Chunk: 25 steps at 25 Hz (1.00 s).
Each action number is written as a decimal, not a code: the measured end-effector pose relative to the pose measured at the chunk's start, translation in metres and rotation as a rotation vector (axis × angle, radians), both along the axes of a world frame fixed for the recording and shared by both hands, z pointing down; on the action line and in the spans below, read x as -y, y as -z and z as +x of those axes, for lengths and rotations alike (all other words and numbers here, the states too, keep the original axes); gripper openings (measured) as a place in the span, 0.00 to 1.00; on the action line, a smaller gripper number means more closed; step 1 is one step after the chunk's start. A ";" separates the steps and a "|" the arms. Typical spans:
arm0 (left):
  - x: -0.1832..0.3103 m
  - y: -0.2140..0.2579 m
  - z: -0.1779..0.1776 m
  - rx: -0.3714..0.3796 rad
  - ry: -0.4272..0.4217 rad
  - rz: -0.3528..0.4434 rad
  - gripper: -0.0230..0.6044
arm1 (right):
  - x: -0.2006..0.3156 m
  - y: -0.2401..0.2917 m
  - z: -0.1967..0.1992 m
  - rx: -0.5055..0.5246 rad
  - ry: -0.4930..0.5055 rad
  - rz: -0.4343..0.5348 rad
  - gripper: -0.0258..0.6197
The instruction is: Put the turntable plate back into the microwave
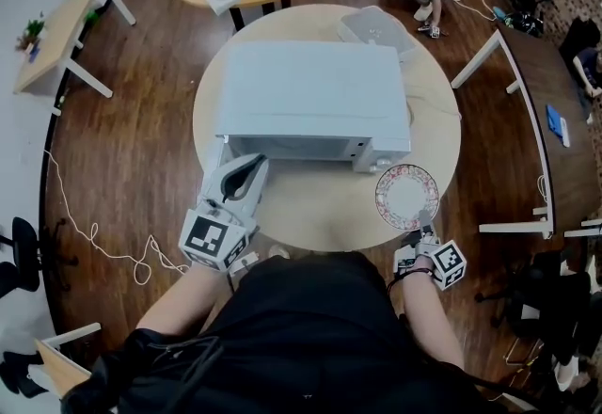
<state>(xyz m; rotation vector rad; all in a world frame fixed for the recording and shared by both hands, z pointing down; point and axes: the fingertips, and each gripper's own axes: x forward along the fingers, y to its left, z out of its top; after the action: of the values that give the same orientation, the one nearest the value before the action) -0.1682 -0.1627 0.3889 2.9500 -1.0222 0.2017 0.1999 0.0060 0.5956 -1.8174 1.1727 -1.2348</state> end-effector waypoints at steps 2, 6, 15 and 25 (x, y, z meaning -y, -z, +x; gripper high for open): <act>0.001 0.000 -0.005 0.001 0.006 -0.002 0.06 | 0.002 0.000 -0.004 0.001 0.005 -0.001 0.08; 0.002 0.000 -0.014 -0.004 0.014 -0.007 0.06 | 0.004 0.003 -0.015 0.015 0.001 -0.005 0.08; 0.001 0.007 -0.024 -0.031 0.008 0.017 0.06 | 0.009 0.002 -0.031 0.004 0.023 -0.004 0.08; 0.000 0.012 -0.041 -0.029 0.022 0.023 0.06 | 0.018 0.000 -0.056 0.017 0.064 -0.002 0.08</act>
<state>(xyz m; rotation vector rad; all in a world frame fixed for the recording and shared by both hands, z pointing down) -0.2093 -0.1629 0.3765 2.9513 -1.0601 0.1470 0.1443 -0.0118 0.5956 -1.7802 1.2285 -1.2854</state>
